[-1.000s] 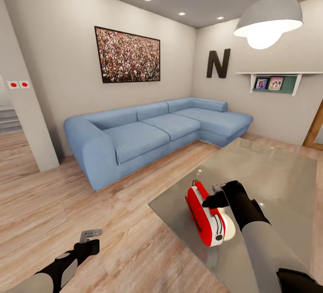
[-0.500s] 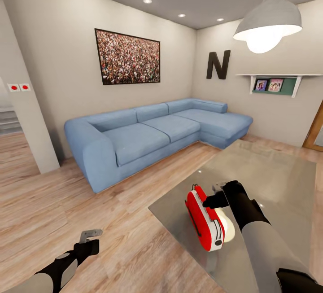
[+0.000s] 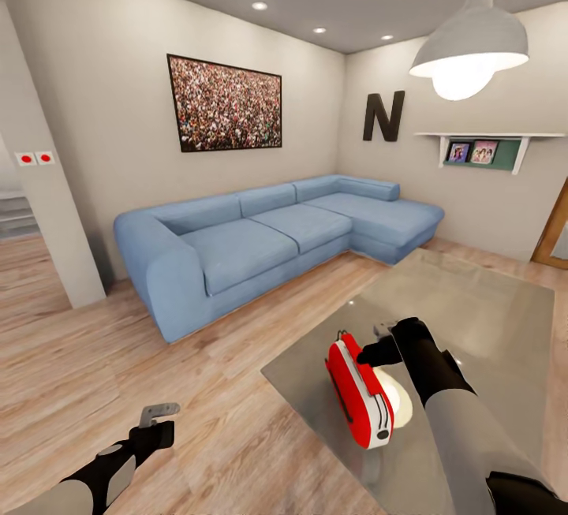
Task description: Turn on the radio receiver that's on the table in the living room.
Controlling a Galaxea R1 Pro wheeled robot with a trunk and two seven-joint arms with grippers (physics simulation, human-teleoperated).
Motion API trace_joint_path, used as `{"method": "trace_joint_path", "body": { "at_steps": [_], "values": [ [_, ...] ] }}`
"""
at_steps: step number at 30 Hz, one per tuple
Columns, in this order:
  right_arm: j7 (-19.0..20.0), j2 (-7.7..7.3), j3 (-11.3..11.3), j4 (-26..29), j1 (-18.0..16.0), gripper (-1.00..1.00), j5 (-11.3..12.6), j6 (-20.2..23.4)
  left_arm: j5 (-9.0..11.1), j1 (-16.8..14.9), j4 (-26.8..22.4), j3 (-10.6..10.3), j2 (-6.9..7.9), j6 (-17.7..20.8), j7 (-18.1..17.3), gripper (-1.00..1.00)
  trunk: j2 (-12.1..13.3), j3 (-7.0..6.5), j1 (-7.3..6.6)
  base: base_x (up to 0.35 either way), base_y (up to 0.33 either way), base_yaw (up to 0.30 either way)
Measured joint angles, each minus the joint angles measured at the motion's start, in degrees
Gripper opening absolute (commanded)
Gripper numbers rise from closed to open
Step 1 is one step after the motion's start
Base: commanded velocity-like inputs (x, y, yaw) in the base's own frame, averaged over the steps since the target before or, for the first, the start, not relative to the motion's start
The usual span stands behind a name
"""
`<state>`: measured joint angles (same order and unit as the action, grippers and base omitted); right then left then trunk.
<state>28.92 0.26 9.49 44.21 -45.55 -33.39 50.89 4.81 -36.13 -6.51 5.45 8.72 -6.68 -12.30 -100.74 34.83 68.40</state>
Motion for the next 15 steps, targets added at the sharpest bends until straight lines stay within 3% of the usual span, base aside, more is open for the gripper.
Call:
{"method": "trace_joint_path", "body": {
  "at_steps": [9,15],
  "values": [
    [-0.6,0.0,0.0,0.0,0.0,1.0,0.0,0.0,-0.1,0.0,0.0,0.0,-0.01,0.0,0.1,-1.0,3.6,-1.62,-1.98,-0.263,-0.097,0.0],
    [-6.3,0.0,0.3,0.0,0.0,1.0,0.0,-0.2,-0.1,0.0,0.0,0.0,-0.01,0.0,0.1,-1.0,6.0,-2.69,-3.29,-0.306,-0.122,0.0]
  ]
}}
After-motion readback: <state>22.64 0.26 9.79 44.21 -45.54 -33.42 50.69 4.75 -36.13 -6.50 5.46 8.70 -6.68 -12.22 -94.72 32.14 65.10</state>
